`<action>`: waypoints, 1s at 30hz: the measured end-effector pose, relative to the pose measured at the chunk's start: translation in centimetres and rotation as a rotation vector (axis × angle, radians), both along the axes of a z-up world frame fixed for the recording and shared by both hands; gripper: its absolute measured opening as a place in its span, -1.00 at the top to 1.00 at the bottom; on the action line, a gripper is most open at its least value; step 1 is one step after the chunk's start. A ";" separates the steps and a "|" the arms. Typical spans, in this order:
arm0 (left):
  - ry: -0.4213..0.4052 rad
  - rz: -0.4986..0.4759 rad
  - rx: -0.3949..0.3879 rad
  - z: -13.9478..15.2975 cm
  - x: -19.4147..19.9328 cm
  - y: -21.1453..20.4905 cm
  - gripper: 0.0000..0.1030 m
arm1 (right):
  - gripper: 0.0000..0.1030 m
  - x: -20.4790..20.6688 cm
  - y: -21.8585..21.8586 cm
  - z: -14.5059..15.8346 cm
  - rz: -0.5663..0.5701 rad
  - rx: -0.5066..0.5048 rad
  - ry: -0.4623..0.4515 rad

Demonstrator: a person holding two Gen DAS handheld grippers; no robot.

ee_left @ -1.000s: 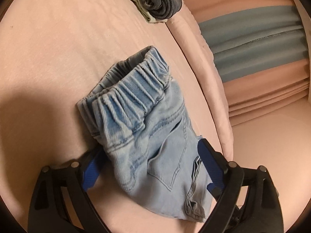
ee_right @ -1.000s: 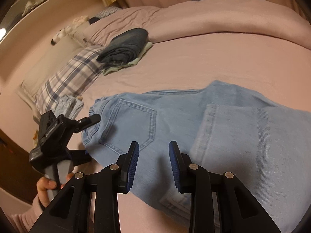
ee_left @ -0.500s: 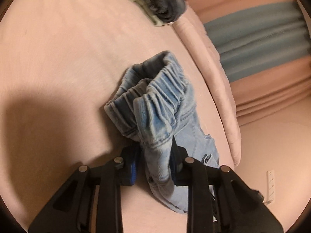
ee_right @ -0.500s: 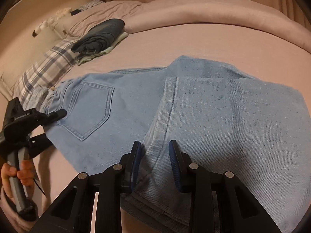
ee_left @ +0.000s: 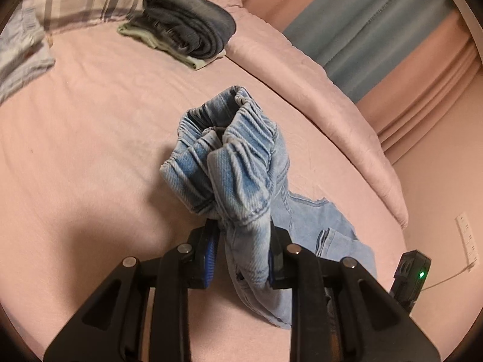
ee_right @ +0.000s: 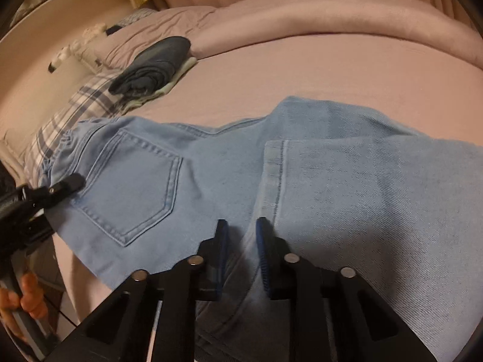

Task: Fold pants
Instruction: 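Lift the waistband with the left tool and fold it over toward the hems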

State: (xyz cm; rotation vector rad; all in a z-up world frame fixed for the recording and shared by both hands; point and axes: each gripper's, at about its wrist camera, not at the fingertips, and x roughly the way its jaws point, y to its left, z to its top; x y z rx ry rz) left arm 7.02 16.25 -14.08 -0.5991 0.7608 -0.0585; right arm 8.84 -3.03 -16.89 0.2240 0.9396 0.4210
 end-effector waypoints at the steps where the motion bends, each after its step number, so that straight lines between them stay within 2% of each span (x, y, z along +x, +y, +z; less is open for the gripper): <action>1: -0.001 -0.002 0.009 0.1 -0.2 -0.2 0.52 | 0.64 0.0 -0.2 0.0 -0.001 0.016 0.010; 4: -0.014 -0.013 0.035 0.7 -0.2 -0.7 0.53 | 0.79 0.2 -0.6 -0.2 -0.013 0.024 0.022; 14: -0.086 -0.083 0.156 3.3 -1.0 -4.0 0.52 | 0.79 0.3 -1.3 -0.5 -0.029 0.084 0.046; 20: -0.120 -0.137 0.219 4.4 -1.1 -6.6 0.52 | 0.79 0.2 -2.7 -1.1 -0.065 0.173 0.073; 30: -0.145 -0.220 0.316 5.3 -0.9 -10.6 0.52 | 0.79 -0.7 -3.6 -0.5 -0.131 0.265 0.049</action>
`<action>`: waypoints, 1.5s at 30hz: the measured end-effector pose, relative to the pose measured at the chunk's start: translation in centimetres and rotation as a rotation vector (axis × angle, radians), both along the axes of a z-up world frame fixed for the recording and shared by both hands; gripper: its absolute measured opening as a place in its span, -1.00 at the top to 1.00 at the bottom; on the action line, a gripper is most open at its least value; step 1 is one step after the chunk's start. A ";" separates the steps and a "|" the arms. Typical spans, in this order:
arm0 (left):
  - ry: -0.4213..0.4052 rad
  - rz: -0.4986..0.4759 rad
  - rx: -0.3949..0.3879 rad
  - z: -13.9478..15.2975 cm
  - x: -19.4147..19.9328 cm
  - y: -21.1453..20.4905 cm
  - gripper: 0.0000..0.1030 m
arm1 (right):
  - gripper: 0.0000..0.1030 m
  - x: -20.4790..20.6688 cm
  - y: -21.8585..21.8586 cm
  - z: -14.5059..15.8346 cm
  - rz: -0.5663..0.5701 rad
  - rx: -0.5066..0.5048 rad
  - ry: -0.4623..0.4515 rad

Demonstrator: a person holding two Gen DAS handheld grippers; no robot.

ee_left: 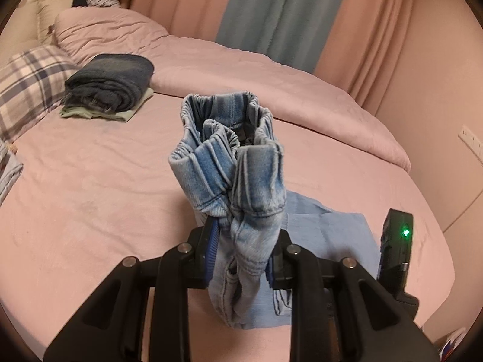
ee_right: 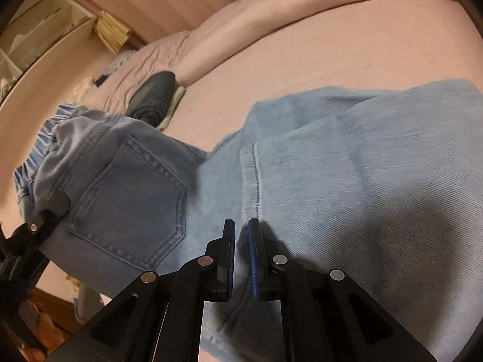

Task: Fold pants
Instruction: 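Lift the waistband with the left tool and fold it over toward the hems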

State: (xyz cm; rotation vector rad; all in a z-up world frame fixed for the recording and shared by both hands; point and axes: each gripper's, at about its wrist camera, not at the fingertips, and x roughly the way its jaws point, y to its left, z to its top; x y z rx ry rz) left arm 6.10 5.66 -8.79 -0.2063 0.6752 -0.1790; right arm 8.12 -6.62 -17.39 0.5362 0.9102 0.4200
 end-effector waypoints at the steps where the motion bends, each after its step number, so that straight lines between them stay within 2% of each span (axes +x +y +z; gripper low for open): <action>1: -0.001 -0.007 0.007 0.0 0.0 -0.3 0.52 | 0.79 -0.3 -0.3 0.1 -0.008 0.014 -0.005; 4: -0.004 -0.028 0.023 0.1 0.0 -1.2 0.52 | 0.79 -1.0 -1.2 0.3 -0.025 0.033 0.008; 7: -0.001 -0.040 0.032 0.0 0.1 -2.1 0.52 | 0.79 -1.3 -0.8 -0.8 -0.004 -0.018 0.065; 11: 0.012 -0.056 0.039 -0.3 0.2 -3.0 0.53 | 0.79 -1.2 -1.0 -1.2 0.009 -0.004 0.064; 20: 0.026 -0.078 0.077 -0.9 0.8 -4.5 0.53 | 0.79 -2.1 -3.3 -1.0 -0.033 0.135 0.071; 30: 0.039 -0.105 0.102 -1.6 1.3 -5.5 0.53 | 0.79 -3.0 -5.6 -1.0 -0.086 0.199 0.067; 32: 0.040 -0.111 0.108 -1.7 1.4 -5.5 0.53 | 0.66 -3.1 -6.3 -1.1 -0.101 0.254 0.074; 33: 0.040 -0.115 0.114 -1.8 1.4 -5.7 0.53 | 0.40 -3.2 -6.7 -1.2 -0.108 0.289 0.078; 34: 0.041 -0.118 0.116 -1.9 1.4 -5.7 0.53 | 0.25 -3.4 -7.3 -1.4 -0.118 0.355 0.081; 36: 0.042 -0.126 0.123 -2.0 1.4 -6.0 0.53 | 0.20 -3.5 -7.9 -1.4 -0.133 0.429 0.081; 39: 0.047 -0.140 0.139 -2.2 1.4 -6.4 0.53 | 0.14 -3.8 -8.8 -1.3 -0.159 0.482 0.073; 41: 0.051 -0.158 0.158 -2.4 1.3 -7.0 0.52 | 0.03 -4.1 -9.3 -1.3 -0.165 0.521 0.067; 43: 0.060 -0.187 0.199 -2.8 1.3 -7.9 0.52 | -0.20 -4.2 -9.5 -1.1 -0.167 0.549 0.063; 45: 0.068 -0.216 0.237 -3.3 1.1 -9.0 0.50 | -0.27 -4.1 -9.5 -1.0 -0.162 0.563 0.067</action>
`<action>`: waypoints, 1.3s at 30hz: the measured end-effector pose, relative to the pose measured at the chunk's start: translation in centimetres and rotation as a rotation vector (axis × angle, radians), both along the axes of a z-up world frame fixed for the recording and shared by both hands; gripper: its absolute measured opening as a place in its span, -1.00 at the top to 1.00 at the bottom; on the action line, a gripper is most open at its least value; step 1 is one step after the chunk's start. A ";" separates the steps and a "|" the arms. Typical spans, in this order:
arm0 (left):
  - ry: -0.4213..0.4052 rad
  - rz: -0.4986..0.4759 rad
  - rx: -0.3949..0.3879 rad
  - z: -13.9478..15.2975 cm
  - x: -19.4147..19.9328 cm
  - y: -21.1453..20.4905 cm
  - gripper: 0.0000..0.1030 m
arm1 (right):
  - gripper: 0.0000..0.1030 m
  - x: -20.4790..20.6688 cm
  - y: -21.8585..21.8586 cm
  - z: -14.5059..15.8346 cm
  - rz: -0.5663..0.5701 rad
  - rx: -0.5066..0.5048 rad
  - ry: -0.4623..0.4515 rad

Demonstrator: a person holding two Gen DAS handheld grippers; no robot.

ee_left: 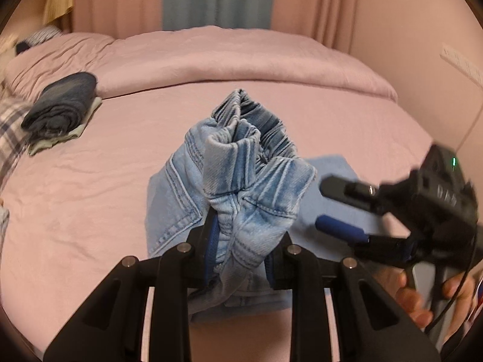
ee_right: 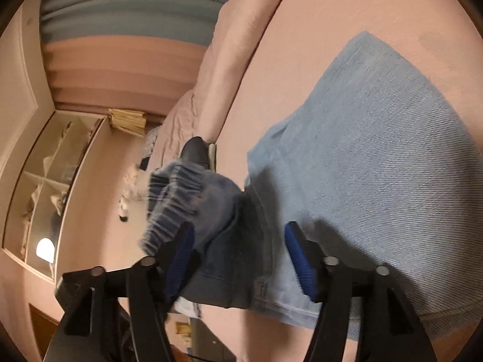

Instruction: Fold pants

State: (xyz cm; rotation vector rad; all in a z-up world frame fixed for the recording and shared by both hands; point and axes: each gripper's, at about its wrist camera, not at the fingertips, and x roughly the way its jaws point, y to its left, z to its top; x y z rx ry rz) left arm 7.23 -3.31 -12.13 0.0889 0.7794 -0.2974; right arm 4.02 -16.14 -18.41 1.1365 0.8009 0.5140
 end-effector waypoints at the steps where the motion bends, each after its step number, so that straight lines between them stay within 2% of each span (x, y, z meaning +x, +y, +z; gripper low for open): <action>1: 0.002 -0.008 0.011 -0.2 -0.1 -0.3 0.50 | -0.27 0.1 0.2 0.0 0.007 0.003 0.002; 6: 0.018 -0.046 0.059 -1.1 -0.3 -1.1 0.45 | -0.28 0.0 0.3 -0.1 0.031 -0.001 0.009; 12: 0.042 -0.084 0.052 -1.2 -0.3 -1.5 0.02 | -0.27 0.2 0.1 -0.6 0.027 0.046 0.021; 16: 0.046 -0.095 0.051 -1.2 -0.6 -1.9 -0.15 | -0.28 0.2 0.0 -0.7 0.026 0.062 0.023; 21: 0.105 -0.145 -0.060 -1.0 -1.3 -1.1 -0.17 | -0.29 0.0 -1.2 -1.2 0.011 0.145 0.026; 25: 0.101 -0.152 -0.123 -0.1 -2.5 0.2 -0.19 | -0.29 0.1 -1.1 -1.2 0.018 0.147 0.025; 30: 0.090 -0.122 -0.179 0.9 -3.3 2.6 -0.29 | -0.30 0.2 -1.1 -1.0 0.021 0.138 0.026; 32: 0.081 -0.080 -0.167 1.0 -3.3 3.9 -0.31 | -0.31 0.2 -1.2 -1.1 0.022 0.137 0.028; 35: 0.097 -0.017 -0.181 0.5 -3.0 5.7 -0.32 | -0.42 0.3 -1.4 -0.9 0.032 0.122 0.022; 39: 0.136 0.053 -0.226 -0.4 -2.9 7.9 -0.32 | -0.54 0.5 -0.4 0.1 0.041 0.033 0.035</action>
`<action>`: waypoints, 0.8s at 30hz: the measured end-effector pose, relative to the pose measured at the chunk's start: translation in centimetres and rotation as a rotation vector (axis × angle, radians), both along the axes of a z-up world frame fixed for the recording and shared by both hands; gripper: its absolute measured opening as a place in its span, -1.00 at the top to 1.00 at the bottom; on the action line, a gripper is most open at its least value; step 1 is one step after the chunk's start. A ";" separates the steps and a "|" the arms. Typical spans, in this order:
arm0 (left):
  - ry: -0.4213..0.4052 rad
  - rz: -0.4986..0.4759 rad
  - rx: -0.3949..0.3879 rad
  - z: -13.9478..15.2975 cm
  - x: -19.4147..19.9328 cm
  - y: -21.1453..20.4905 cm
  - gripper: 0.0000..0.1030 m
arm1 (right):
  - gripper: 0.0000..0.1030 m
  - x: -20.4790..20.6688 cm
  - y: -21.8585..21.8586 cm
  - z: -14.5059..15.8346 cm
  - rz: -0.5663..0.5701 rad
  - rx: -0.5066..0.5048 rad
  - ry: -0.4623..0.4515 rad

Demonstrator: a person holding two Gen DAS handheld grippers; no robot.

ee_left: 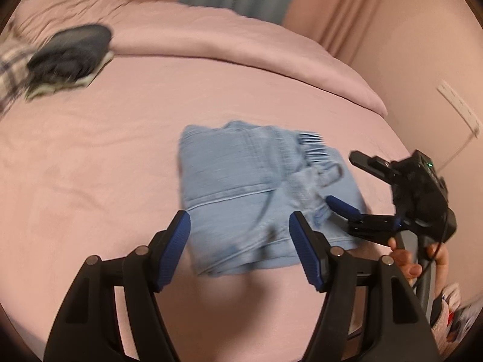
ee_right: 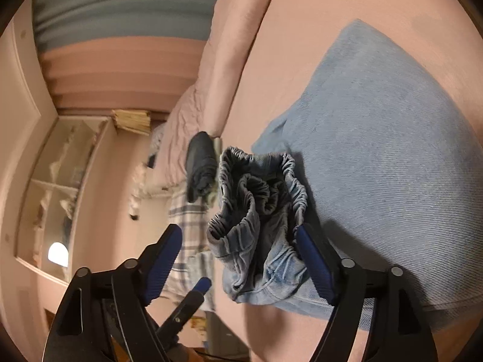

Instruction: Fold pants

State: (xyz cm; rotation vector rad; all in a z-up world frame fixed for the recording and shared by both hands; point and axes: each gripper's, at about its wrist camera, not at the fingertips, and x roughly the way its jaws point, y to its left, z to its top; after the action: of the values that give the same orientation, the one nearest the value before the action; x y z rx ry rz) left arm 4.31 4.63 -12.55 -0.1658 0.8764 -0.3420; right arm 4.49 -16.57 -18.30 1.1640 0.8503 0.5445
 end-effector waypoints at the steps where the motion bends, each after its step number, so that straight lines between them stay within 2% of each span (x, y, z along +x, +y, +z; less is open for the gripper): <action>1: 0.006 0.009 -0.004 -0.2 0.1 0.3 -0.32 | -0.54 0.1 0.3 0.5 -0.008 -0.069 0.025; 5: 0.013 0.024 -0.012 -0.7 -0.1 1.2 -0.32 | -0.54 0.2 1.0 2.3 -0.034 -0.287 0.045; 10: 0.042 0.017 -0.057 -1.1 0.8 1.8 -0.32 | -0.58 1.8 1.6 1.2 0.049 -0.277 0.106; 14: 0.081 0.025 -0.092 -2.1 2.0 2.5 -0.32 | -0.62 3.2 3.3 1.0 0.125 -0.215 0.118; 18: 0.106 0.033 -0.098 -2.8 2.4 2.8 -0.32 | -0.62 4.2 5.7 1.2 0.159 -0.372 0.104; 21: 0.105 0.041 -0.092 -2.8 2.5 3.1 -0.32 | -0.62 4.3 6.8 1.8 0.152 -0.447 0.062; 24: 0.106 0.042 -0.081 -2.9 2.5 3.1 -0.32 | -0.46 4.2 6.9 1.9 0.139 -0.496 0.039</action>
State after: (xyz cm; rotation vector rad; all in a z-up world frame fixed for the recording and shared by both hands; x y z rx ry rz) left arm 6.79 7.78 -15.41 -0.2791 0.9628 -0.3323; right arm 8.68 -9.64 -16.40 0.6678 1.0345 0.3923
